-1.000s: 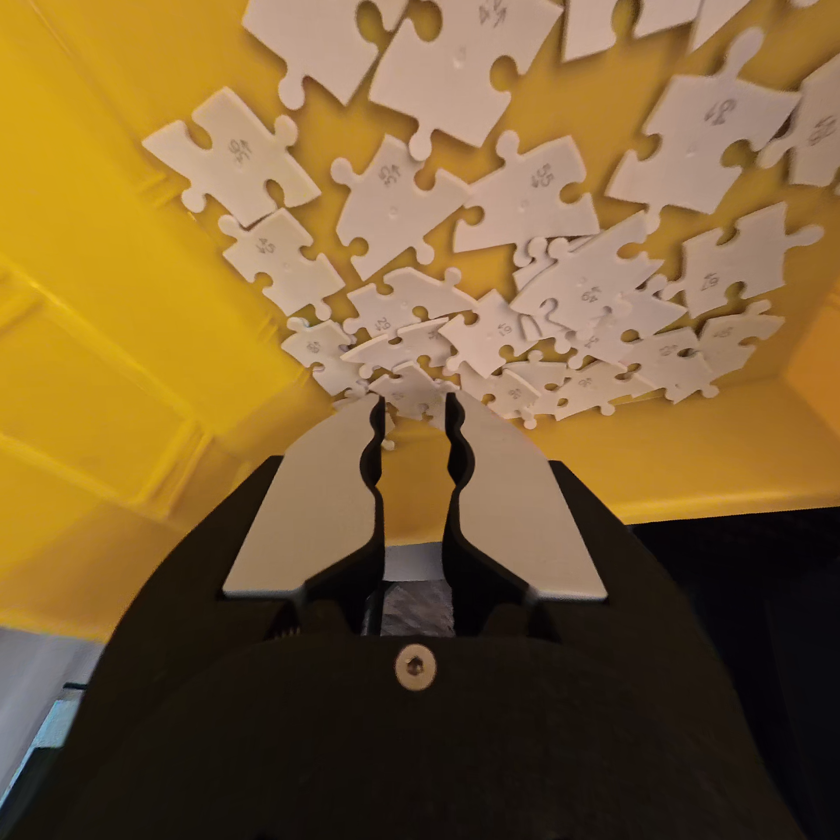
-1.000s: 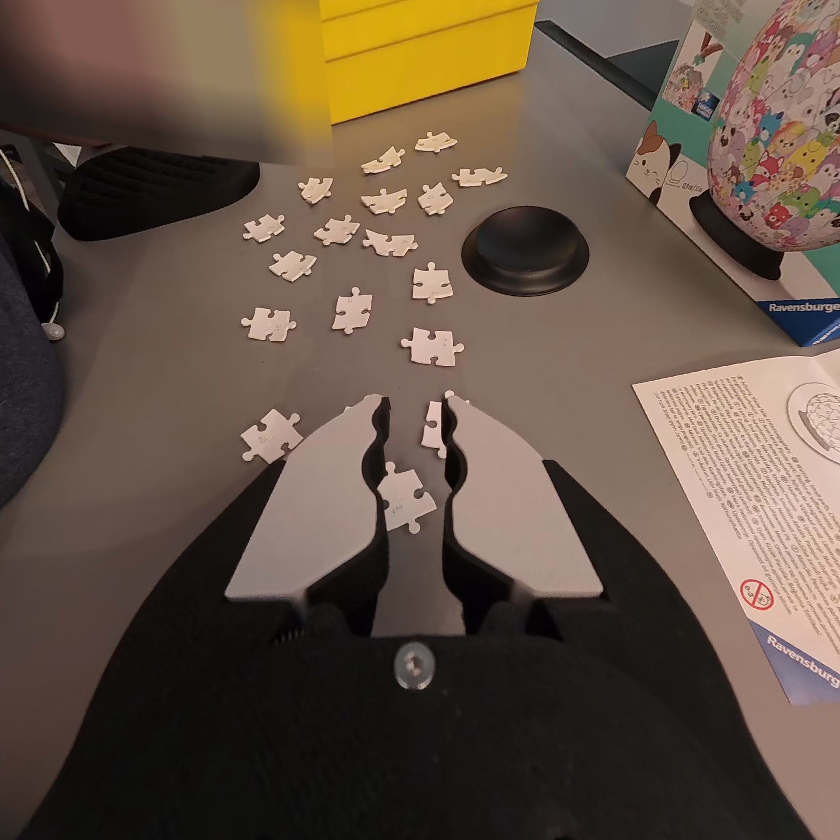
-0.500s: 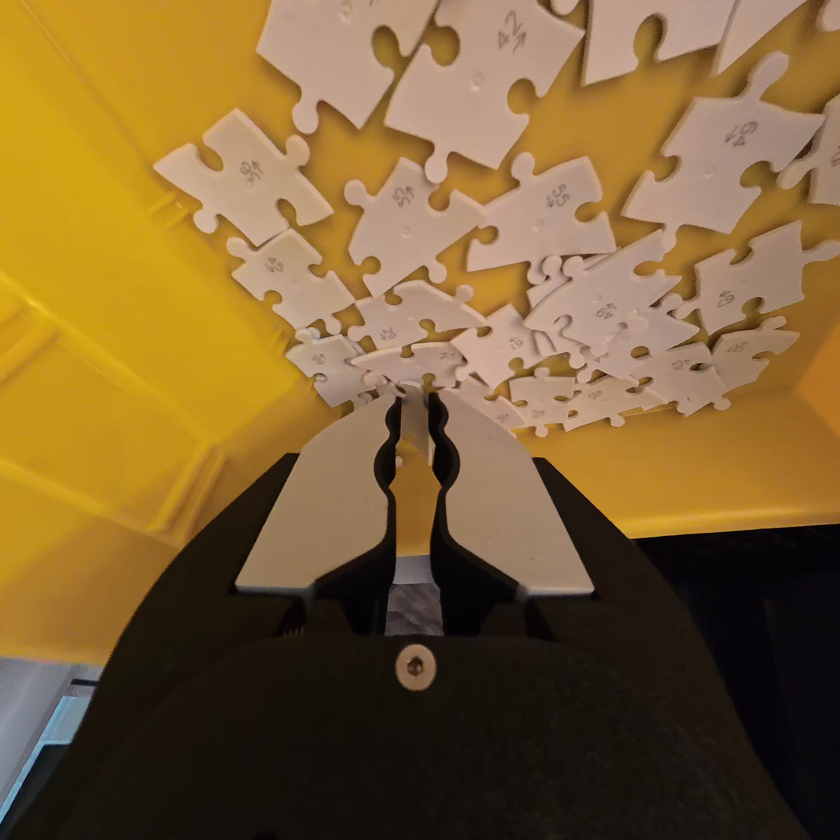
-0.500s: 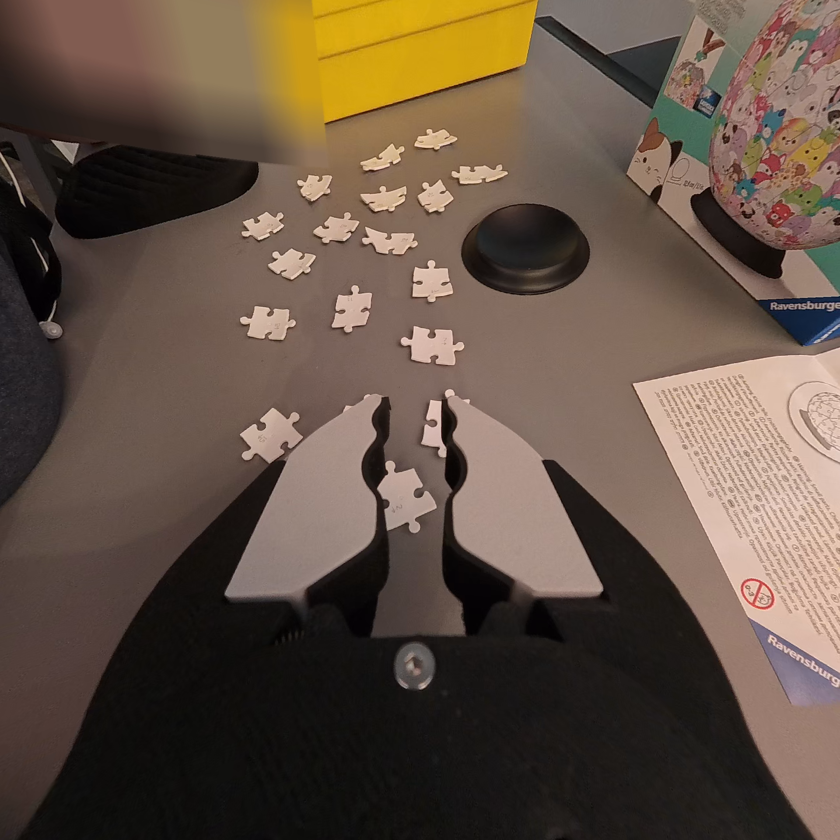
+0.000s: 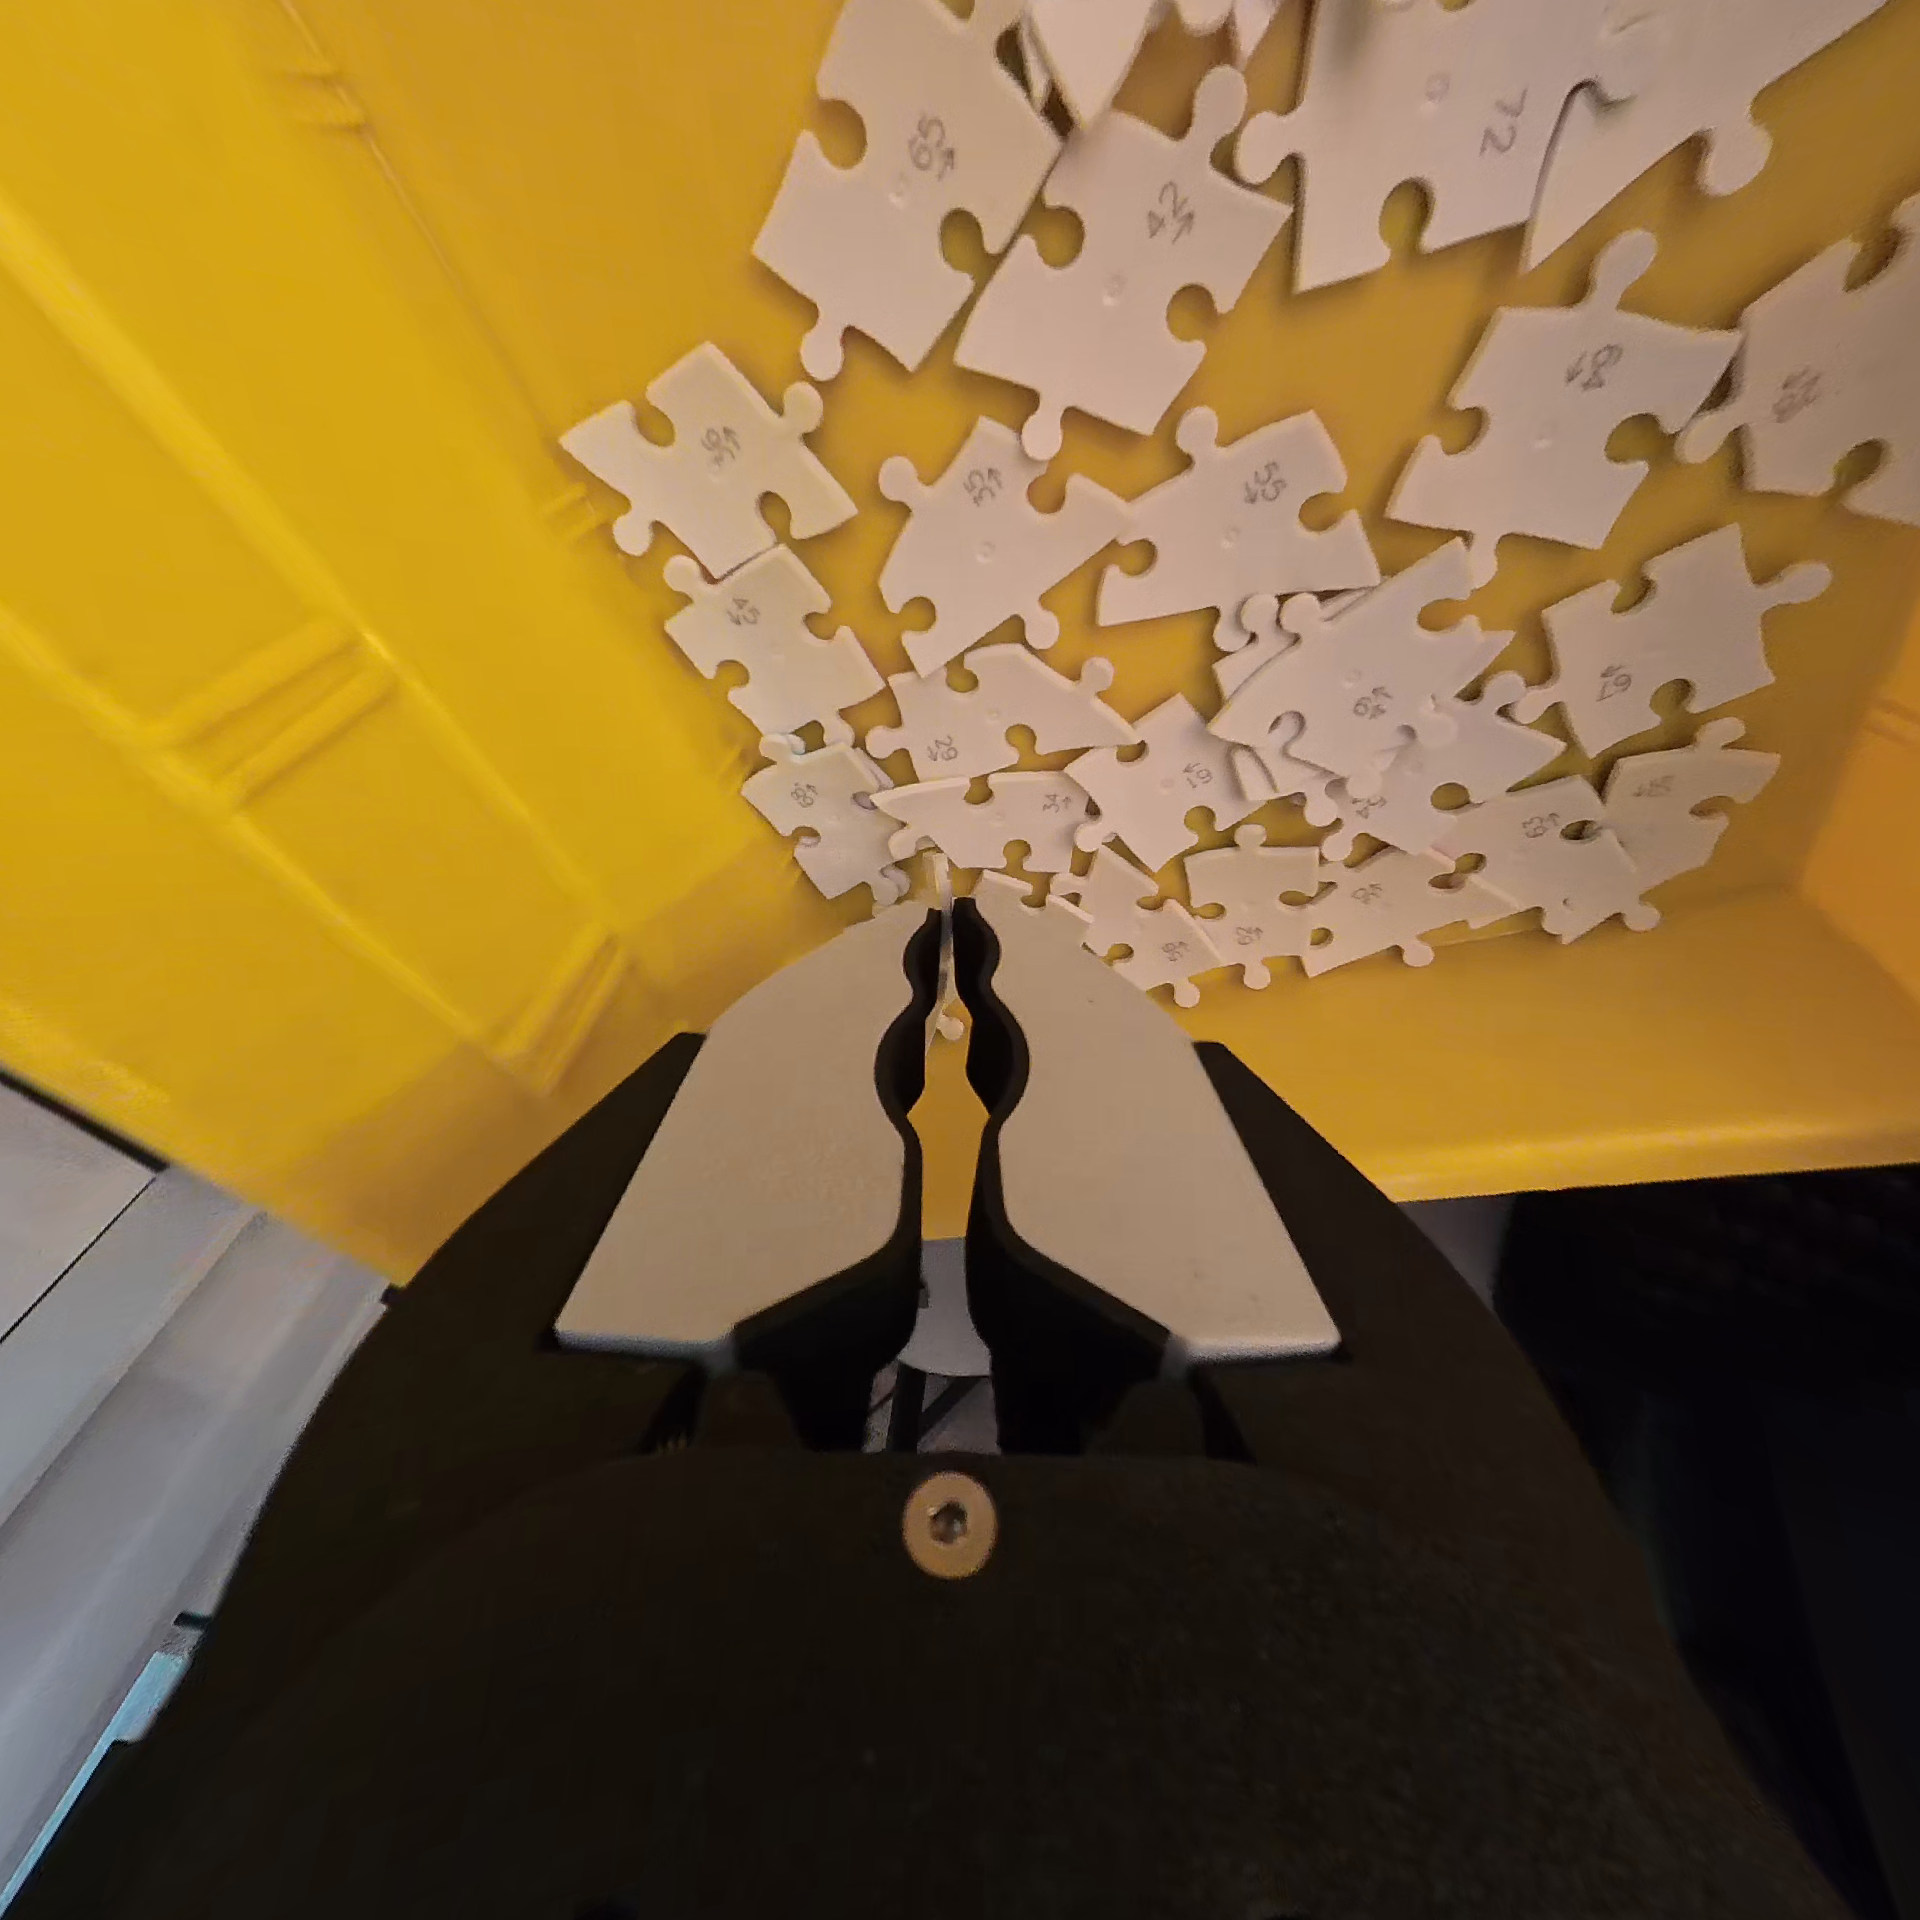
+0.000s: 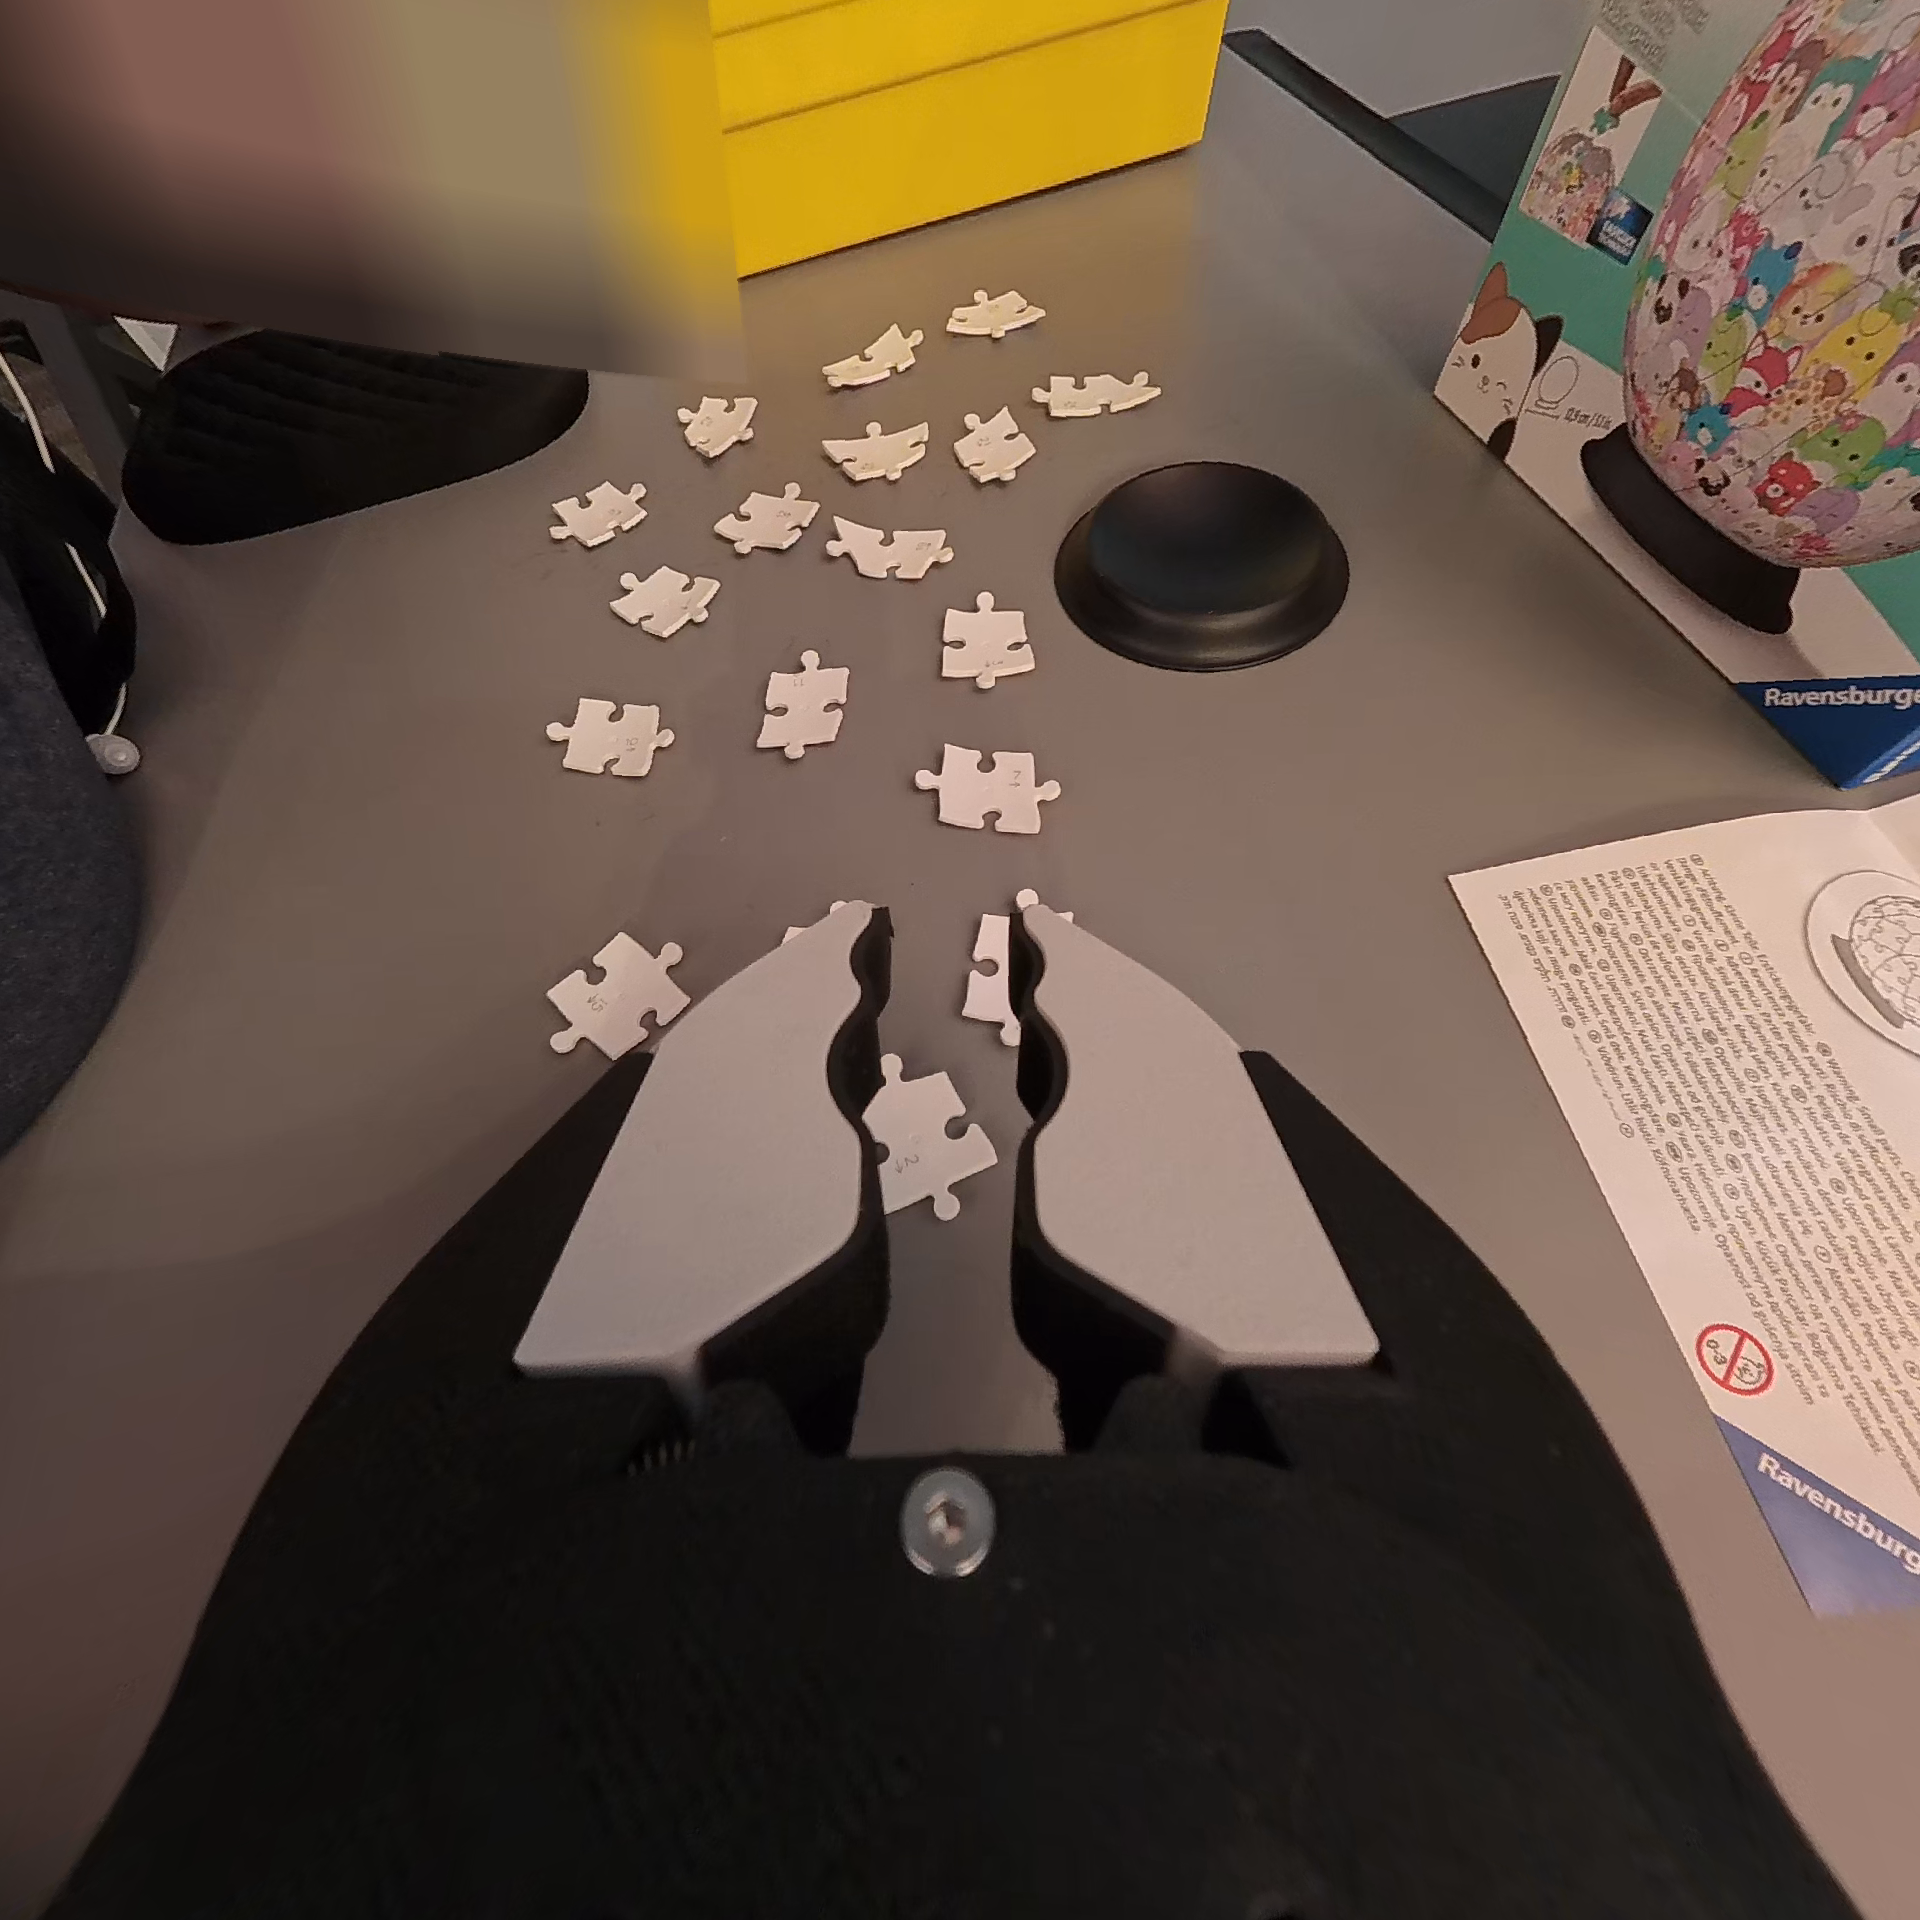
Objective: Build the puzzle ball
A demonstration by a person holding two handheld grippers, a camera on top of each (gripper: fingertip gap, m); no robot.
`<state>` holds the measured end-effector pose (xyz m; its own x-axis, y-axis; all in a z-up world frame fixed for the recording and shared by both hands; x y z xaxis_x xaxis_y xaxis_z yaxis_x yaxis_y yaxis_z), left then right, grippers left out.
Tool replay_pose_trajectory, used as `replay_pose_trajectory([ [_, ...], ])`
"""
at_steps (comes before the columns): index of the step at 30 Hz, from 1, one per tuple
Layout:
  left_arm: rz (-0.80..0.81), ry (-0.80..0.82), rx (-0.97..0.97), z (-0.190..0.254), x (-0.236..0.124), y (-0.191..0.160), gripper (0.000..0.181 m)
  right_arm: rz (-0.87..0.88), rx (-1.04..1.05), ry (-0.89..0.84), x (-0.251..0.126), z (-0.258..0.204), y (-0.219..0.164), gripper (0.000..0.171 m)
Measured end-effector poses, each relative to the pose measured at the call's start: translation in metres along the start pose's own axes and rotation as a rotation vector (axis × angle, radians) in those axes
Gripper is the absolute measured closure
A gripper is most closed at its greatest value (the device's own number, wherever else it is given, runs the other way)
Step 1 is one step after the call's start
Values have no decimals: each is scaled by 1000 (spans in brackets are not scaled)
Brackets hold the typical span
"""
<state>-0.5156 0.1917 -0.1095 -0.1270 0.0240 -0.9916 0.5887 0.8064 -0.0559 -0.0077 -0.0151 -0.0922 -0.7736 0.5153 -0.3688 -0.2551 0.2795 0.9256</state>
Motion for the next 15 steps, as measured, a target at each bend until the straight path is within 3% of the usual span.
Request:
replay_pose_trajectory([
  [15, -108, 56, -2, 11, 8, -10, 171, -5, 2, 0, 0, 0, -1, 149],
])
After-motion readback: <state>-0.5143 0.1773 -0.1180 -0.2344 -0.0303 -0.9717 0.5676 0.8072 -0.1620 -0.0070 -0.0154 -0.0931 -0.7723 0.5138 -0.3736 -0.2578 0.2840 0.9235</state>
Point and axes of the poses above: each gripper's, where its closed fingertips meet, x out along the fingers, y out of its top, z = x × y across the jaws, the point moved 2 cm from there along -x, back along the fingers, and after that the axes turned 7 degrees about z, right-handed, at the moved point
